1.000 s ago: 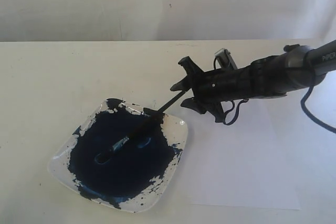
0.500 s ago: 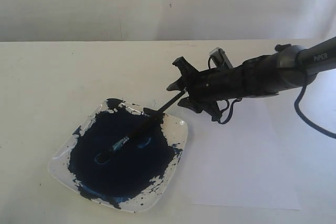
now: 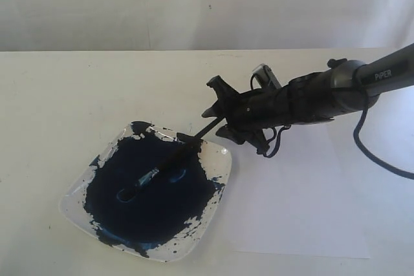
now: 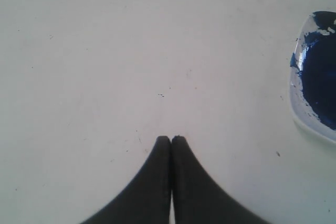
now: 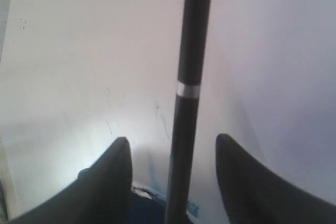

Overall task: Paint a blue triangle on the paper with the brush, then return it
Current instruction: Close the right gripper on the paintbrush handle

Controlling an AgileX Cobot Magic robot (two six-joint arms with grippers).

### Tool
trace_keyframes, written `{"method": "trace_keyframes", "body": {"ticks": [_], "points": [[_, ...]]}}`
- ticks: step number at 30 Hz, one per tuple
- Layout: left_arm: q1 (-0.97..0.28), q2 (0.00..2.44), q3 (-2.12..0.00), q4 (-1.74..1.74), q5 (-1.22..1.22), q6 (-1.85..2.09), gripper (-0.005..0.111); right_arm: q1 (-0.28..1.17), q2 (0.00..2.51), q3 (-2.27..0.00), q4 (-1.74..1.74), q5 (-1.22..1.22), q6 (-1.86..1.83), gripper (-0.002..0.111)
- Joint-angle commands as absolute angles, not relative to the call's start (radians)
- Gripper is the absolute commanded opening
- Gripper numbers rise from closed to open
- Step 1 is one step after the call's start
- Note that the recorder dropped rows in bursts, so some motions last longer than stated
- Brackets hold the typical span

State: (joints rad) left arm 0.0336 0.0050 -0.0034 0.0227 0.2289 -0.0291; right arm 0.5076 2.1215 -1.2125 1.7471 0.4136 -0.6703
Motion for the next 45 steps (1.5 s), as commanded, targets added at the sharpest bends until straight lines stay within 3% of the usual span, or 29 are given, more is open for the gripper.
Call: {"method": "trace_keyframes", "body": {"ticks": [1,25,34,45], "points": [[0.035,0.0,0.0,0.023,0.225,-0.037,0.0,0.509,2.122,-1.226,1.744,0.397,-0.669,0.047],[0.035,0.0,0.0,0.023,0.225,-0.037,0.0,0.527,2.156,-1.257,1.744,0.397,-0.649,0.041],[0.035,0.0,0.0,0.023,0.225,-0.037,0.0,0.527,2.156,-1.257,1.744,0.401,-0.649,0.031],[0.035,0.0,0.0,0.023,0.225,-0.037,0.0,0.527,2.156,-1.257,1.744,0.395,-0.623,0.031]]}}
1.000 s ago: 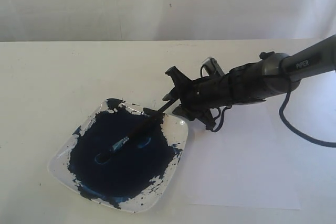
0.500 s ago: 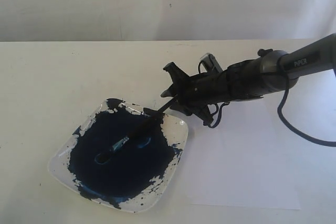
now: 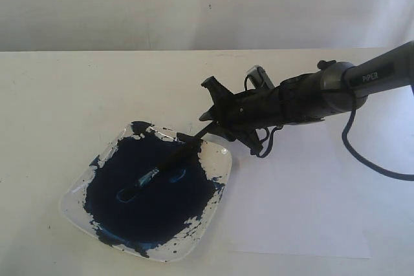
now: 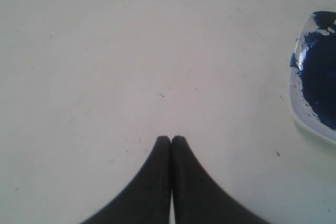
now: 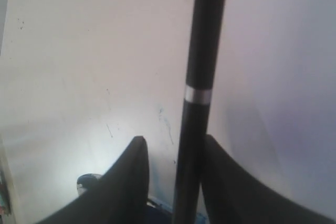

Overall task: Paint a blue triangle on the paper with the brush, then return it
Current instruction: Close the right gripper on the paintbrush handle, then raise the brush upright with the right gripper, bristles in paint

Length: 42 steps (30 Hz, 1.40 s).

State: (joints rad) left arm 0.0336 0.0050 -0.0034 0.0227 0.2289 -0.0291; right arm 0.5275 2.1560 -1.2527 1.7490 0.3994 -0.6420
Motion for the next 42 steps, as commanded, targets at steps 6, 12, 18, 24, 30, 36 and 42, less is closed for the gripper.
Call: {"method": "trace_keyframes", "body": {"ticks": [6,12,18,24,30,36,42], "points": [[0.035,0.0,0.0,0.023,0.225,-0.037,0.0,0.527,2.156,-1.257,1.744,0.389,-0.617,0.023],[0.035,0.0,0.0,0.023,0.225,-0.037,0.0,0.527,2.156,-1.257,1.744,0.382,-0.597,0.014],[0.035,0.0,0.0,0.023,0.225,-0.037,0.0,0.527,2.156,-1.255,1.744,0.381,-0.597,0.005],[0.035,0.0,0.0,0.023,0.225,-0.037,0.0,0.527,2.156,-1.255,1.744,0.386,-0.597,0.0],[0.035,0.0,0.0,0.023,0.225,-0.037,0.0,0.527,2.148,-1.255,1.744,0.424,-0.597,0.0],[0.035,0.0,0.0,0.023,0.225,-0.037,0.0,0.527,2.092,-1.255,1.744,0.446,-0.653,0.0],[0.035,0.0,0.0,0.023,0.225,-0.037,0.0,0.527,1.994,-1.255,1.744,0.455,-0.76,0.0]]}}
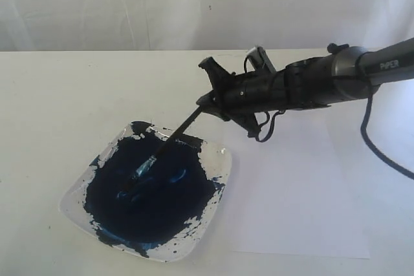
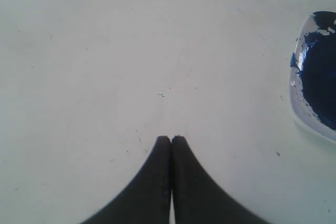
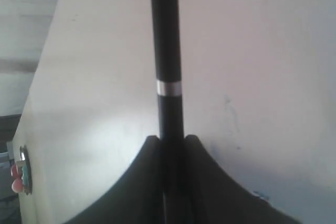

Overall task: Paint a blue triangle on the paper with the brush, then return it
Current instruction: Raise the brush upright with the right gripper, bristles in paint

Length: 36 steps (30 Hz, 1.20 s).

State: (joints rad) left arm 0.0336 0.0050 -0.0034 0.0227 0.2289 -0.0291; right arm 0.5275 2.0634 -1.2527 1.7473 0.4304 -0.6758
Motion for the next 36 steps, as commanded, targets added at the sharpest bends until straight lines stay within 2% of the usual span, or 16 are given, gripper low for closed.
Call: {"method": "trace_keyframes", "body": {"ticks": [1,6,13,24,36], "points": [[0.035,0.0,0.0,0.023,0.225,-0.037,0.0,0.527,1.97,-1.255,1.744,0.46,-0.786,0.0],[0.035,0.0,0.0,0.023,0.225,-0.037,0.0,0.527,1.893,-1.284,1.744,0.515,-1.048,0.0],[0.035,0.0,0.0,0.023,0.225,-0.037,0.0,0.539,1.881,-1.337,1.744,0.816,-1.536,0.0],[0.035,0.0,0.0,0.023,0.225,-0.037,0.0,0.62,1.889,-1.341,1.744,0.832,-1.99,0.0],[0.035,0.0,0.0,0.023,0.225,-0.037,0.0,0.62,1.903,-1.341,1.744,0.876,-2.12,0.0]]}}
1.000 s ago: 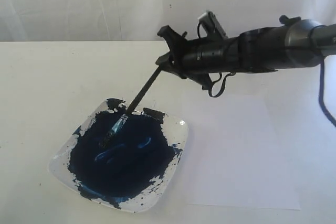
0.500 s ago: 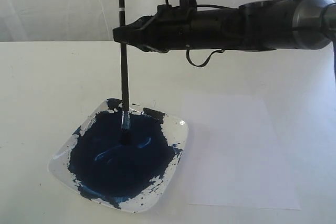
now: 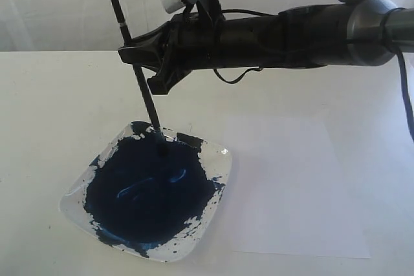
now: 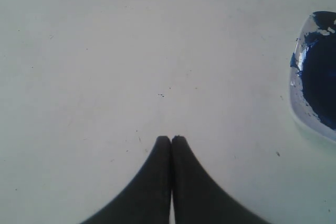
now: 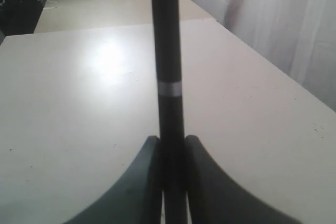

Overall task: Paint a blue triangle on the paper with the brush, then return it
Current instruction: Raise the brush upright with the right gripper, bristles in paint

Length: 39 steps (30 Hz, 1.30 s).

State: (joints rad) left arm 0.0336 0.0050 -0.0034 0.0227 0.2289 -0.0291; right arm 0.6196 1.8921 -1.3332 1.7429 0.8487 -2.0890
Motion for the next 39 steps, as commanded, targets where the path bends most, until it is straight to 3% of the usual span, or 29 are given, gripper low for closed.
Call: {"method": "trace_keyframes", "body": {"ticks": [1,39], "points": [[0.035,0.0,0.0,0.023,0.225,-0.037,0.0,0.62,1.909,-1.341,1.744,0.878,-2.14,0.0],[0.035,0.0,0.0,0.023,0.225,-0.037,0.0,0.618,1.944,-1.395,1.744,0.98,-2.054,0.0]]}}
